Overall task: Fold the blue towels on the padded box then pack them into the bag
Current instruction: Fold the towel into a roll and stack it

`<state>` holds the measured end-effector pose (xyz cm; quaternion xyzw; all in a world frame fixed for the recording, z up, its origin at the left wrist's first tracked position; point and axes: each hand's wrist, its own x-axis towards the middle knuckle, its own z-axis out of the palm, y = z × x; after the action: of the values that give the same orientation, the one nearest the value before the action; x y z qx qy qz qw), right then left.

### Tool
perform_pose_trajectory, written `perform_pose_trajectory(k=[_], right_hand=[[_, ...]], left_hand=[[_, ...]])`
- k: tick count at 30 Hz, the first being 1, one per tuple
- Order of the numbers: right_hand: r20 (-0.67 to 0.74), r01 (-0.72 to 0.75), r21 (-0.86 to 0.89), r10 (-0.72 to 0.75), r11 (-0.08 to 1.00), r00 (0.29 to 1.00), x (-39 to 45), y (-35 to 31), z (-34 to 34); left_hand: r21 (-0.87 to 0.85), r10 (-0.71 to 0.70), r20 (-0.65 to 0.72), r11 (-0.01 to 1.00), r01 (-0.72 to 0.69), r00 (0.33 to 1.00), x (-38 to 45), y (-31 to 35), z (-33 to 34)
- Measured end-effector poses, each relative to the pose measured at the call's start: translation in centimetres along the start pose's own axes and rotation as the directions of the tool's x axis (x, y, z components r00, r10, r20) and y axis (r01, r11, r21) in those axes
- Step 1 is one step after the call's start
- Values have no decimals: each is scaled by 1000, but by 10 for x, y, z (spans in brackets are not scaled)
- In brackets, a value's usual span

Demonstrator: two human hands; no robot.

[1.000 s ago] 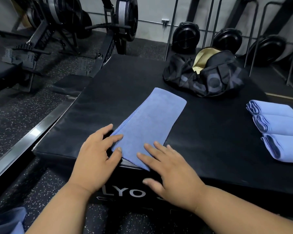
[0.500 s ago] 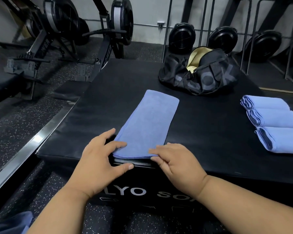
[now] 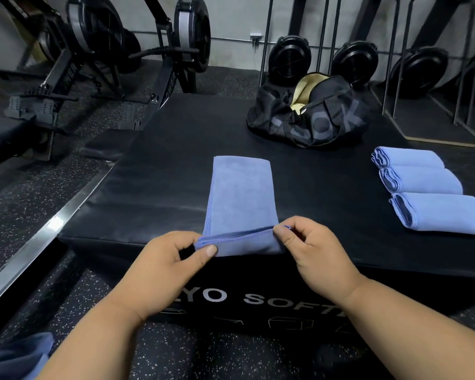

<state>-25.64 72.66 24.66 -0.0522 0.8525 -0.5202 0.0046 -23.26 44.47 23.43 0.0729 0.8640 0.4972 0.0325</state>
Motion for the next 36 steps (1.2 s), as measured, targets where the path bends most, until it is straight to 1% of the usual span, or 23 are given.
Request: perform_pose_trajectory(k=[2,6,8,12,15,18,23,28,33,36], right_hand=[[5,-15,19,15,1000,1000,4,3,1],[-6,-42,68,43,997,999,11,5,1],[2,-62,116,63,991,998,15,7,0],[154,-102,162,77,981,985,24,12,-2],[188,-104,126,80,986,979,29,15,-7],[175,-116,105,97,988,980,34,16,-10],[109,-157,149,142,976,984,43,16,-11],[60,-170,137,163,976,985,51,19,-10],[11,-152,103,151,983,988,55,21,-9],[9,-147,81,147,986,989,56,22,-9]], left_hand=[[-49,-25,-22,999,24,999,2,2,2],[-34,-76,-105,997,72,992,10,1,7],[-30,-92,-113,996,89,989,18,0,7],[39,-110,-139,992,117,984,30,-1,4],[58,-134,-160,988,145,978,38,0,6],[83,-161,-184,980,179,970,45,2,9],[136,-197,-247,962,235,949,52,5,16],[173,-208,-290,949,265,934,57,8,21],[228,-230,-313,924,307,922,61,12,24],[271,-236,-332,903,333,913,65,17,25]])
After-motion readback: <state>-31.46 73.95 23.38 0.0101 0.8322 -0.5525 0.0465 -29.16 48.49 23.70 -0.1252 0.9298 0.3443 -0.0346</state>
